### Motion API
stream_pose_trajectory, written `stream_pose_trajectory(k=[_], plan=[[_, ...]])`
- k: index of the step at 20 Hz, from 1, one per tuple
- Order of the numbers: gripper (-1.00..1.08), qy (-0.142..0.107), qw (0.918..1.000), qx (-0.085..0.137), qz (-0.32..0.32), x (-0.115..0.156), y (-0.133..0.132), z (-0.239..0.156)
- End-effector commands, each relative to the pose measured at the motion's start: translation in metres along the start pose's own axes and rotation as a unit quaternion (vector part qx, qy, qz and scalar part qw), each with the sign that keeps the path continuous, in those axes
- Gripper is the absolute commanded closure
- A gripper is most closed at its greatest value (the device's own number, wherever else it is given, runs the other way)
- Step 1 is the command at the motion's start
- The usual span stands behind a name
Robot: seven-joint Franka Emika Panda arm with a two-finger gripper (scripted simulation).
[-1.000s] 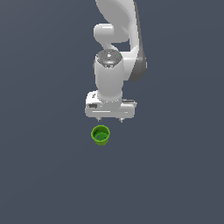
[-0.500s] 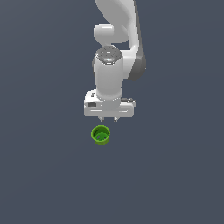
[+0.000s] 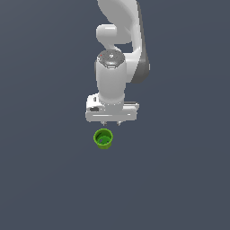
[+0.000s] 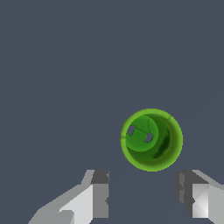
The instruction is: Pick up the object and move it to a goal position.
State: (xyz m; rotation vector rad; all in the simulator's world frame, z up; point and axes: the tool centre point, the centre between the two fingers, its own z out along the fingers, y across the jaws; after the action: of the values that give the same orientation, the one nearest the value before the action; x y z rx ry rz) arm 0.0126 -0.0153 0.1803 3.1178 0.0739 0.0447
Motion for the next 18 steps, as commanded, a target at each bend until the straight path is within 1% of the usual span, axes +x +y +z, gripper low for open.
stream_pose_trajectory(k=[1,5,9,13,18], plan=[[-0.20,-0.002,0.9999,-0.001,-0.017,0.001,0.001,0.002],[-0.20,-0.005,0.9985,-0.002,-0.054,0.004,0.003,0.006],[-0.20,-0.009,0.9948,-0.004,-0.101,0.008,0.006,0.011],[-0.20,-0.015,0.9878,-0.004,-0.155,0.013,0.010,0.017],[-0.20,-0.021,0.9751,-0.004,-0.221,0.018,0.014,0.024]])
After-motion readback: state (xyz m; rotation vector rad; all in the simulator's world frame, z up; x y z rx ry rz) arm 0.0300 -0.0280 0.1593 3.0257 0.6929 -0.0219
